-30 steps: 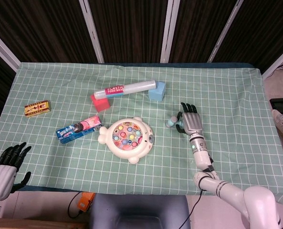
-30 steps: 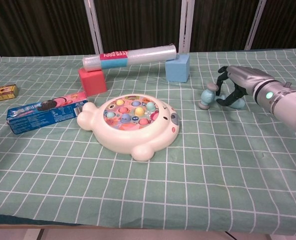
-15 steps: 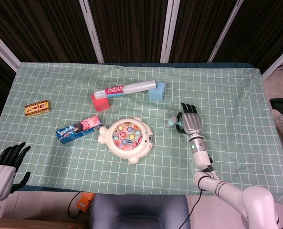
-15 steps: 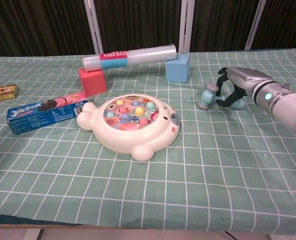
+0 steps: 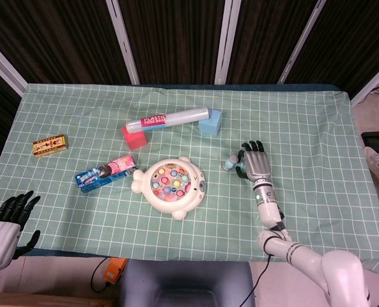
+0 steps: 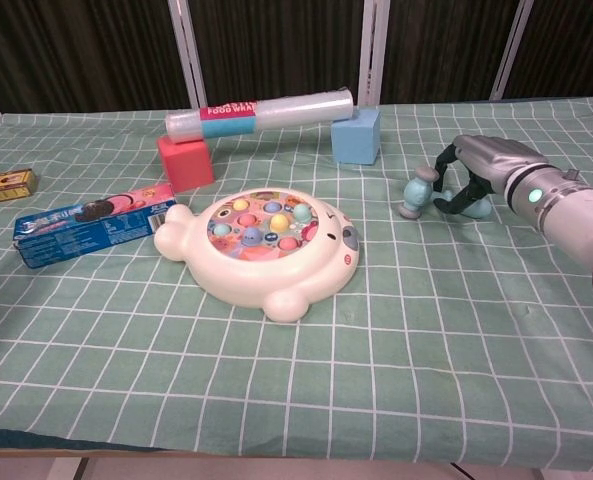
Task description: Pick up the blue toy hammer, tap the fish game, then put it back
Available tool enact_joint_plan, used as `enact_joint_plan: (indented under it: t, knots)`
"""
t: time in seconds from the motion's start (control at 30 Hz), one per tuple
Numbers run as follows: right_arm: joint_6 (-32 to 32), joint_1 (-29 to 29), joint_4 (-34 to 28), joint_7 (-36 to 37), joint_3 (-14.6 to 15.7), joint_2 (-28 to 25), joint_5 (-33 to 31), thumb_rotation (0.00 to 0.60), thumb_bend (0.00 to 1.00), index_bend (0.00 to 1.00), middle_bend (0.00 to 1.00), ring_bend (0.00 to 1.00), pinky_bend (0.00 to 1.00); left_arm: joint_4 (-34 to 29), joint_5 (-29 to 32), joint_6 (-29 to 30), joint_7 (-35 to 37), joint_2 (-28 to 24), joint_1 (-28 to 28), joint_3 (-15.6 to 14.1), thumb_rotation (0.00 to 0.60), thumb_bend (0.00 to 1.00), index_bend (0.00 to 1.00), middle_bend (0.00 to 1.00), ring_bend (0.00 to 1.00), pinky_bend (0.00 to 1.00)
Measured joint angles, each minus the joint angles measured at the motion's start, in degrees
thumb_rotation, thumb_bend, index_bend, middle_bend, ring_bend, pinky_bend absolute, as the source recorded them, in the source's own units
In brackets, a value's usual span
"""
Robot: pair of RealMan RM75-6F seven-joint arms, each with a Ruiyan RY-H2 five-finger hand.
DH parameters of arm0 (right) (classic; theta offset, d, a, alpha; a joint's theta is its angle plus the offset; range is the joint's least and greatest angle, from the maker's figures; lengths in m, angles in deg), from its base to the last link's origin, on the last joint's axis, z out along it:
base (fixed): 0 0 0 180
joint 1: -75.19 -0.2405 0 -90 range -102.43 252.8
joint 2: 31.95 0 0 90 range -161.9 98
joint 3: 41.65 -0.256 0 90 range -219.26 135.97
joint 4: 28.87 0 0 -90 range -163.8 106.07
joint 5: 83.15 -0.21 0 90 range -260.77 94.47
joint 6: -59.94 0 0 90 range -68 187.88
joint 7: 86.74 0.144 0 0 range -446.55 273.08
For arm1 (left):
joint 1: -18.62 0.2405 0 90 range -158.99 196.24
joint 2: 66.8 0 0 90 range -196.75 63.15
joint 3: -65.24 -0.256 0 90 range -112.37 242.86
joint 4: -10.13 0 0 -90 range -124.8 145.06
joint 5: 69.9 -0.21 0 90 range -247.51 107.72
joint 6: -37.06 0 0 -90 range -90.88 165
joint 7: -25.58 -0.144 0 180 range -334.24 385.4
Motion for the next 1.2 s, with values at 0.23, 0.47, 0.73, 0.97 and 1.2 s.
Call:
enact_joint_plan:
  t: [0.23, 0.47, 0.73, 0.97, 1.2]
  knots:
    - [0.3, 0.0, 1.1, -0.3, 0.2, 0.7, 0.5, 0.600, 0.56, 0.79, 0.53, 0.51, 0.50, 0.0, 0.0, 0.0, 0.0, 0.0, 0.0, 0.0, 0.600, 0.40, 0.00, 0.00, 0.00, 0.09]
    - [0.5, 0.0, 1.9, -0.1, 0.2, 1.1, 1.1, 0.600, 0.57, 0.84, 0.57, 0.58, 0.58, 0.0, 0.0, 0.0, 0.2, -0.1, 0.0, 0.0, 0.600, 0.40, 0.00, 0.00, 0.00, 0.09]
    - [0.2, -0.1, 3.0, -0.2, 0.2, 1.8, 1.3, 0.600, 0.57, 0.90, 0.63, 0.65, 0.66, 0.1, 0.1, 0.0, 0.2, -0.1, 0.0, 0.1, 0.600, 0.40, 0.00, 0.00, 0.00, 0.09]
    - [0.9, -0.3, 4.3, -0.8, -0.1, 2.7, 1.4, 0.600, 0.57, 0.95, 0.68, 0.70, 0.72, 0.1, 0.2, -0.2, 0.4, -0.1, -0.1, 0.1, 0.600, 0.40, 0.00, 0.00, 0.00, 0.09]
    - [1.8, -0.4, 6.5, 0.0, 0.5, 3.8, 3.2, 0.600, 0.57, 0.98, 0.71, 0.74, 0.76, 0.1, 0.2, -0.1, 0.6, -0.2, 0.0, 0.1, 0.600, 0.40, 0.00, 0.00, 0.00, 0.09]
